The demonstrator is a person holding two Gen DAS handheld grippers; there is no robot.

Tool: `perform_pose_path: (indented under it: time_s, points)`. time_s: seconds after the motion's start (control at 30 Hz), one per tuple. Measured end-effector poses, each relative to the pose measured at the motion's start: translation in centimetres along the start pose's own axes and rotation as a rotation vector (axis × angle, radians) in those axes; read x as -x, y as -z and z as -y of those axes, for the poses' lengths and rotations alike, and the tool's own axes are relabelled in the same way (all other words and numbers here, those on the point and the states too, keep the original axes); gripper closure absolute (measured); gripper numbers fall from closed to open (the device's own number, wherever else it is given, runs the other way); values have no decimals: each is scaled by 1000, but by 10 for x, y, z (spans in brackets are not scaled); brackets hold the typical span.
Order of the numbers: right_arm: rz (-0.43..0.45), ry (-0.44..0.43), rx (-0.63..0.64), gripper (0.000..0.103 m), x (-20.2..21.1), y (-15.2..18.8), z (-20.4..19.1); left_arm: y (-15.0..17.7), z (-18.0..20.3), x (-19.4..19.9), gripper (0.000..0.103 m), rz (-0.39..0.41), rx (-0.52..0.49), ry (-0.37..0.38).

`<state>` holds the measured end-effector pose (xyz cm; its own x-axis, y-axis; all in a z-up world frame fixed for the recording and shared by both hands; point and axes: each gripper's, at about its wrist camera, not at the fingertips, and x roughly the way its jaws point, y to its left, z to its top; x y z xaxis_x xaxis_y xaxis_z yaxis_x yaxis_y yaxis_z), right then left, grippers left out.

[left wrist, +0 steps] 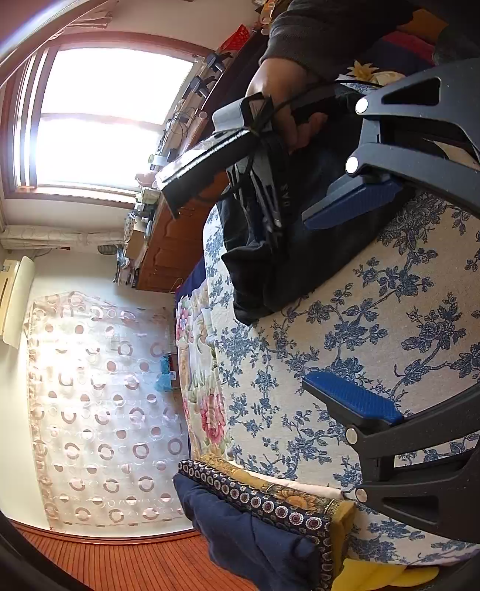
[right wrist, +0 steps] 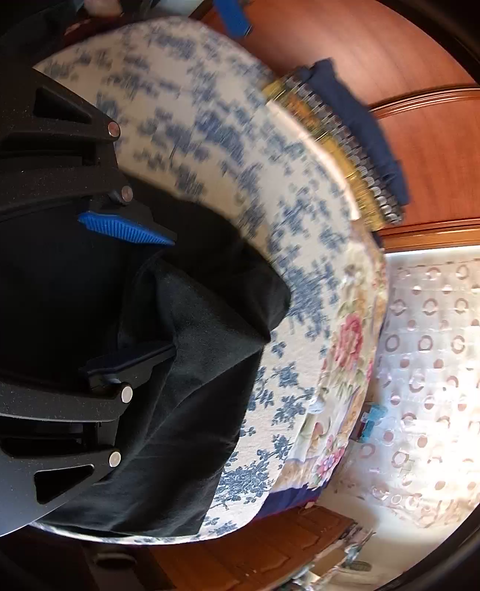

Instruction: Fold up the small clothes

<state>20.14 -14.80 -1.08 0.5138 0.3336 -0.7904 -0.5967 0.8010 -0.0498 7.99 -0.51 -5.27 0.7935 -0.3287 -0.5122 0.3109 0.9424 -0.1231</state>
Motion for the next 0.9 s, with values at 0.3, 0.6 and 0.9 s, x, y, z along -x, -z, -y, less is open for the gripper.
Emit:
perform_pose_path:
  time_s: [0.3,0.6,0.9]
  points:
    - [171,95,-99,96,80,-23,64,4,-1,-1,22,-2,13,12]
    - [75,317,-237,96,67,-40,150,6,2,-4,22,-14,8,19]
    - [98,282,-256,73,83,-4,138,10,7,-8,22,-35,-2,30]
